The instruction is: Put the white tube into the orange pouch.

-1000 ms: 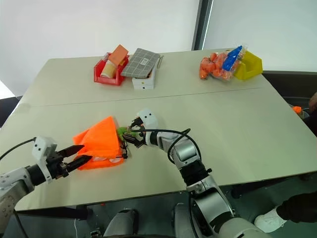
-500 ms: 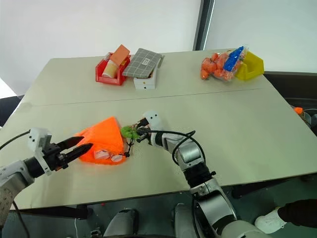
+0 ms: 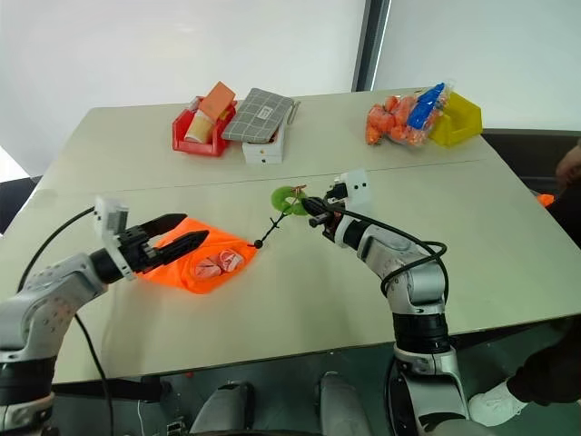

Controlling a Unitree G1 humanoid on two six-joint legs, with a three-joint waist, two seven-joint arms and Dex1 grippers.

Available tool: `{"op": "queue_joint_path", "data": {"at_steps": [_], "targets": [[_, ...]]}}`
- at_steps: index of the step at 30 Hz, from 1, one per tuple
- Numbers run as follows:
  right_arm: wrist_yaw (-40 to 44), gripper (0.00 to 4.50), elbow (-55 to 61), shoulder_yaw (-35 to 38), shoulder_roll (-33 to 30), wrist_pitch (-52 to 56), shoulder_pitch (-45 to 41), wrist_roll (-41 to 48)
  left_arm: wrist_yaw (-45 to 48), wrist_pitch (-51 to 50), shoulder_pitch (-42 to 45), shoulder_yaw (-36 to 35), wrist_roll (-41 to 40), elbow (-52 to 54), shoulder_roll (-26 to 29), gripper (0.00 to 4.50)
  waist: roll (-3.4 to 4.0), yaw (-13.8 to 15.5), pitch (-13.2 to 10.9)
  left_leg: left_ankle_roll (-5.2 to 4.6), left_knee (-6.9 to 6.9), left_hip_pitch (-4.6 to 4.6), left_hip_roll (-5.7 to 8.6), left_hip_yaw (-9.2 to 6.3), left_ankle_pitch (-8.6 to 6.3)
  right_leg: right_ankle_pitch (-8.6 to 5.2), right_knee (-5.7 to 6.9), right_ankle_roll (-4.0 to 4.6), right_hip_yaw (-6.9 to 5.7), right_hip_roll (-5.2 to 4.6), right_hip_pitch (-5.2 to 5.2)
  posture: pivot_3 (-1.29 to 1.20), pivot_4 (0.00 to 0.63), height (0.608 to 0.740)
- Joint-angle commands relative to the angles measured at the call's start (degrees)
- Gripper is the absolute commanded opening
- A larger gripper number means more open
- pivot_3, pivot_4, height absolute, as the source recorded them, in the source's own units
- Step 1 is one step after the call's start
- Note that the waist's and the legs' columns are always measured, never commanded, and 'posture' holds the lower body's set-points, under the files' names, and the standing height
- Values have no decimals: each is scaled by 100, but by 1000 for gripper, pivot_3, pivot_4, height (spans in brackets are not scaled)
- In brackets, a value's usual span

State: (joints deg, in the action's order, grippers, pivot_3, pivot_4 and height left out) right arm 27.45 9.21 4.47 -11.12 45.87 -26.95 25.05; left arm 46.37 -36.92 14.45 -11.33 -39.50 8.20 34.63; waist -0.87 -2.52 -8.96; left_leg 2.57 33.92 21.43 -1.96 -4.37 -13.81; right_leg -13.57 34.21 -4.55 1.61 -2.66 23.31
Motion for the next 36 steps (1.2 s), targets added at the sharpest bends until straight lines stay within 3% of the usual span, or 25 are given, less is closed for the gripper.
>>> {"op": "queue_joint_path", "data": {"at_steps": [1, 6, 14, 20, 29, 32, 36], "targets": [[18, 0, 293, -98, -22, -78, -49, 110, 444, 163, 530, 493, 228, -373, -53, 4471, 0, 1, 0, 0, 1, 0, 0, 0, 0, 0, -1, 0, 0, 0, -1, 0, 150, 740], [-33, 0, 310, -211, 33, -163, -72, 99, 1056, 738, 1448, 1485, 1060, -1389, -276, 4471, -1, 12, 1, -1, 2, 1, 2, 0, 1, 8, -2, 11, 0, 0, -5, 0, 150, 740], [111, 0, 732, -463, 93, -257, 71, 230, 2162, 1360, 2407, 2403, 1975, -2933, -452, 4471, 0, 0, 0, -3, -1, 1, 0, -2, 0, 5, 4, 5, 0, 5, -2, 0, 150, 740], [105, 0, 923, -519, 96, -301, 143, 341, 2566, 1553, 2704, 2506, 2324, -3526, -495, 4471, -1, 5, 1, -3, 0, 3, 1, -3, 0, 0, 3, -3, 0, 2, -3, 0, 150, 740], [126, 0, 903, -578, 40, -359, 142, 372, 2871, 1343, 2628, 2451, 2342, -3440, -513, 4471, -1, 2, 1, -3, 0, 2, 0, -4, 1, 1, 6, -2, 0, 2, -4, 0, 150, 740], [140, 0, 867, -593, 25, -381, 117, 376, 2925, 1254, 2593, 2445, 2346, -3370, -482, 3673, -1, 5, 1, -3, 0, 2, 0, -4, 1, 1, 6, -2, 0, 2, -4, 0, 150, 740], [146, 0, 835, -604, 28, -391, 81, 373, 2999, 1186, 2560, 2453, 2379, -3305, -420, 1676, -1, 0, 1, -4, 1, 1, 0, -5, 1, 1, 7, -2, 0, 3, -4, 0, 150, 740]]}}
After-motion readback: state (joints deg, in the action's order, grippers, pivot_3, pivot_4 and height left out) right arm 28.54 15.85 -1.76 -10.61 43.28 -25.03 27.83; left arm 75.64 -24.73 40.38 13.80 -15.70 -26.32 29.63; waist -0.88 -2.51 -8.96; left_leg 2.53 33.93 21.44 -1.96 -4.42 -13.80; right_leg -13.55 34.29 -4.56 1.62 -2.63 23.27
